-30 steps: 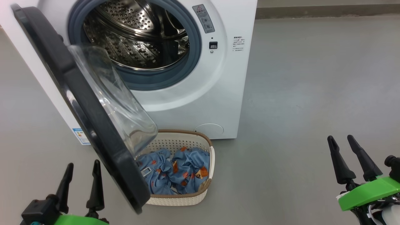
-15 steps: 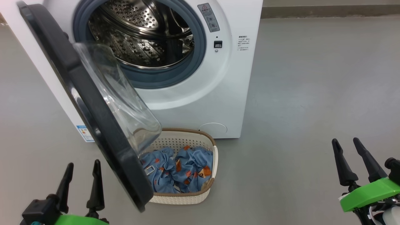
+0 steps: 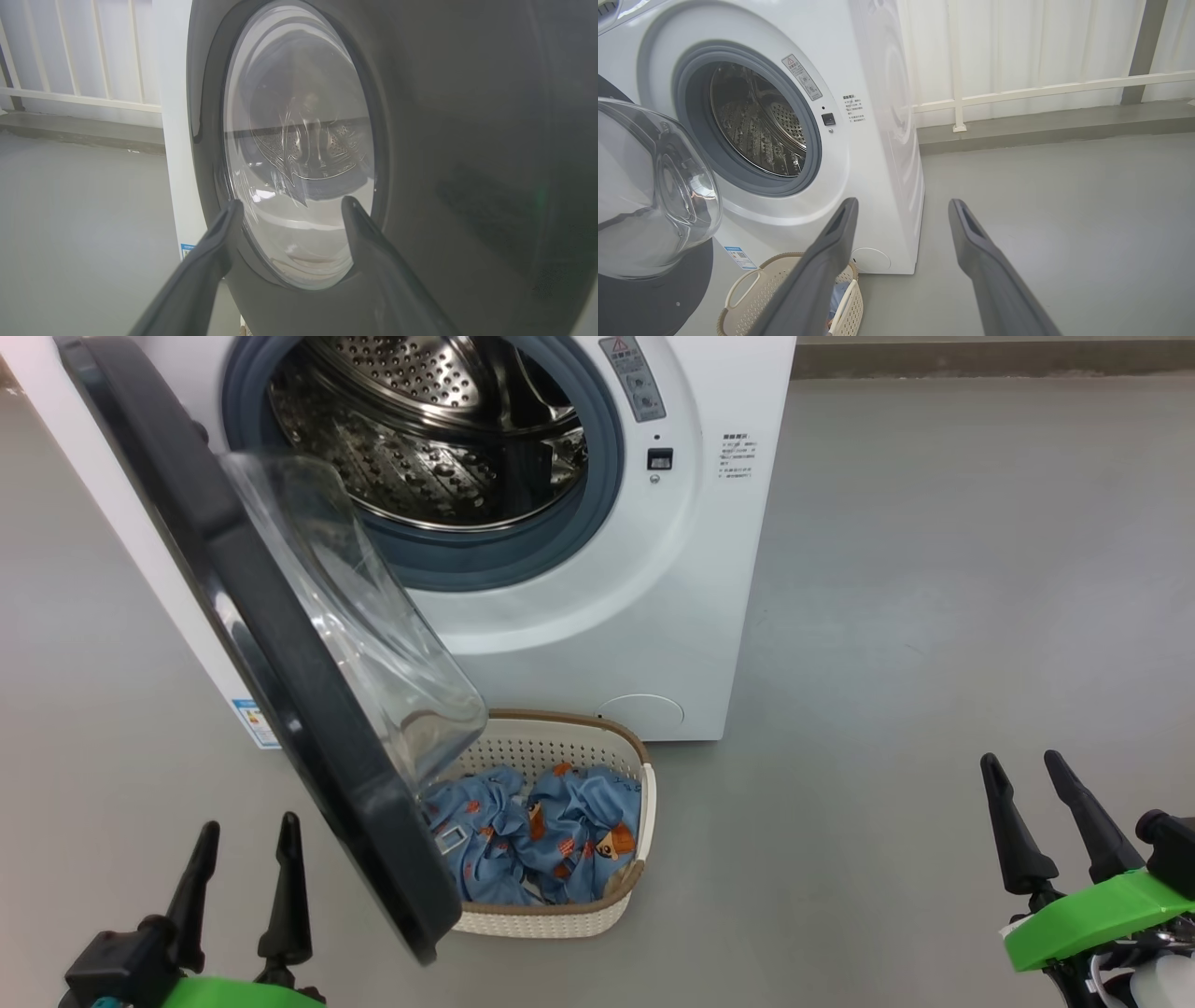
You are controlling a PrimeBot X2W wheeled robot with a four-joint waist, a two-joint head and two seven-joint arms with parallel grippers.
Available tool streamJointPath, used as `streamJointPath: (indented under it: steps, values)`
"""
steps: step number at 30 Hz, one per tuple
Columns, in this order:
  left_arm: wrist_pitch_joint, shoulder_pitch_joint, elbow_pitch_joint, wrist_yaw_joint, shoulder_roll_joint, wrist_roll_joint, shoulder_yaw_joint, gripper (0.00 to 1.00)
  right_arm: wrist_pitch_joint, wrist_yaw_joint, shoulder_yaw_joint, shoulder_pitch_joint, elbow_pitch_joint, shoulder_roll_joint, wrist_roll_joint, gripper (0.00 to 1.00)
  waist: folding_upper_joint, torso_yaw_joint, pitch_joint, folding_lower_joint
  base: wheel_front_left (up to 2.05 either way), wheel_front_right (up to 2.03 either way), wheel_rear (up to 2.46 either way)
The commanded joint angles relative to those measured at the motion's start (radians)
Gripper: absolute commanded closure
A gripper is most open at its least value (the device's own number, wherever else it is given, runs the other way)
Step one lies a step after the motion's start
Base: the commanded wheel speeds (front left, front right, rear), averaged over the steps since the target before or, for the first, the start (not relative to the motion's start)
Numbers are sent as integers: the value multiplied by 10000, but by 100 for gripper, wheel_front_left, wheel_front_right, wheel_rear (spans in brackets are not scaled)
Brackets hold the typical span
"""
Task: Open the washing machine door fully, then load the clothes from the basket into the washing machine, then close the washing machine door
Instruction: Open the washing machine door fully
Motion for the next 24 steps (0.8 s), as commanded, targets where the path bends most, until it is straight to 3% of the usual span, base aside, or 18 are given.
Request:
streamJointPath:
  steps: [1,16,17,18,19,24]
  values:
    - [-65,-307,-227,48,214,130,326,0,-135,75,140,-218,-205,-172,-82,0,0,0,11,0,0,0,0]
    - [-65,-395,-167,24,243,139,242,0,-135,75,161,-171,-159,-123,-43,0,0,84,62,0,0,0,0]
    - [-65,-398,-153,21,243,137,228,4,-135,75,184,-174,-140,-122,-31,0,0,96,48,0,0,0,0]
    - [-65,-400,-140,17,245,134,211,55,-135,75,201,-181,-126,-121,-21,0,0,108,37,0,0,0,0]
    - [-65,-401,-132,13,252,136,191,100,-135,75,214,-186,-116,-122,-11,0,0,120,29,0,0,0,0]
    - [-65,-397,-120,-18,280,75,83,100,-135,75,247,-168,-93,-142,22,0,0,201,-34,0,0,0,0]
